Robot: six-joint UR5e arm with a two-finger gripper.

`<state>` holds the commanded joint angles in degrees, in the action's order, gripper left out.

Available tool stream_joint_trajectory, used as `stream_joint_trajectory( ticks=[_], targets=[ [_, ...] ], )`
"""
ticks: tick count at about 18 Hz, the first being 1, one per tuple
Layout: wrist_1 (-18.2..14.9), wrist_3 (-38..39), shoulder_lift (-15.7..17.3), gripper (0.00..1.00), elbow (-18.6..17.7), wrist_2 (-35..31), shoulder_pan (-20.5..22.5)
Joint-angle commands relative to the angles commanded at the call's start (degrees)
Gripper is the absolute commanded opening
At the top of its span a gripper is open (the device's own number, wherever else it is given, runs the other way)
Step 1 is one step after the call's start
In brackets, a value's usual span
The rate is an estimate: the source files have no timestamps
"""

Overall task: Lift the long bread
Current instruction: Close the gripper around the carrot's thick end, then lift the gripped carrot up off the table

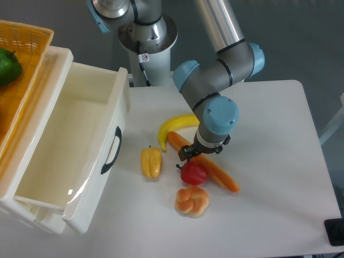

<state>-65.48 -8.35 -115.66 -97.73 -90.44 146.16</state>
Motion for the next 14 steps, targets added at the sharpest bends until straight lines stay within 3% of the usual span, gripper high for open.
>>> stream_joint_trajectory(
  ticks=[3, 10, 13, 14],
  targets=[
    [0.26, 0.00, -0.09, 1.00, -1.67, 0.17, -0.44],
    [0.61, 0.44, -0.18, 0.98, -1.67, 0.26, -1.41],
    [0.53, 0.09, -0.26, 0.64, -1.32, 0.35, -1.49],
    [0.53, 0.09, -0.26, 0.57, -1.15, 0.35, -1.50]
  ],
)
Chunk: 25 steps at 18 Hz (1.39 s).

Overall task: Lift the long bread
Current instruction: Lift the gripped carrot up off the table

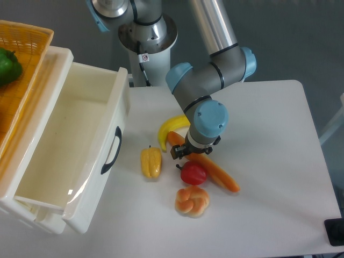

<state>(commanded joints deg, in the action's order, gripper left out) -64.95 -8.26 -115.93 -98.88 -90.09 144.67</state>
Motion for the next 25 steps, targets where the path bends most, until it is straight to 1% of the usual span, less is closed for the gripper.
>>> stream_joint_trajectory(
  ticks=[2, 5, 6, 10, 12, 14, 15, 17, 18, 23, 25],
  targets=[
    [0.00, 0.09, 0.00, 0.42, 0.18, 0.00, 0.00],
    [-0.09, 0.26, 0.09, 0.02, 1.05, 0.00, 0.00],
    [-0.09, 0.18, 0.09, 0.00, 1.32, 0.00, -0.09],
    [-0.96, -0.26, 0.44, 0.00, 3.51, -0.17, -0.26],
    [-1.32, -0.35, 0.53, 0.00, 5.00, -0.35, -1.05],
    [-3.06, -0.79, 0.53, 0.00, 7.11, -0.35, -1.32],
    [-4.82, -2.27, 0.61, 0.00, 8.25, -0.35, -1.41],
    [-8.33, -6.31, 1.93, 0.00, 9.93, -0.44, -1.49],
    [-8.96, -8.85, 2.72, 0.00, 10.37, -0.35, -1.84],
    [-8.53, -17.82, 5.88, 0.00, 11.34, 0.26, -2.72],
    [-8.26, -23.09, 6.85, 0.00, 11.95, 0.35, -3.34]
  ],
)
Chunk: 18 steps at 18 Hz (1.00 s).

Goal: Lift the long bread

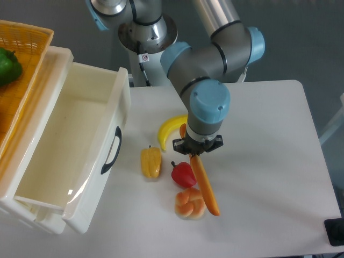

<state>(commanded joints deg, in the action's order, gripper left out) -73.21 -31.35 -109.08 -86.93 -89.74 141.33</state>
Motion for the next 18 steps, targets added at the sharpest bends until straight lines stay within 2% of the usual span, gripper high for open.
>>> stream_joint_trajectory(
  ticks=[10, 18],
  targets=[
    [1.14, -24.36, 0.44, 0.00, 1.15, -0.09, -3.43],
    [0.88, -27.01, 0.62, 0.00, 0.62, -0.17, -5.19]
  ],
)
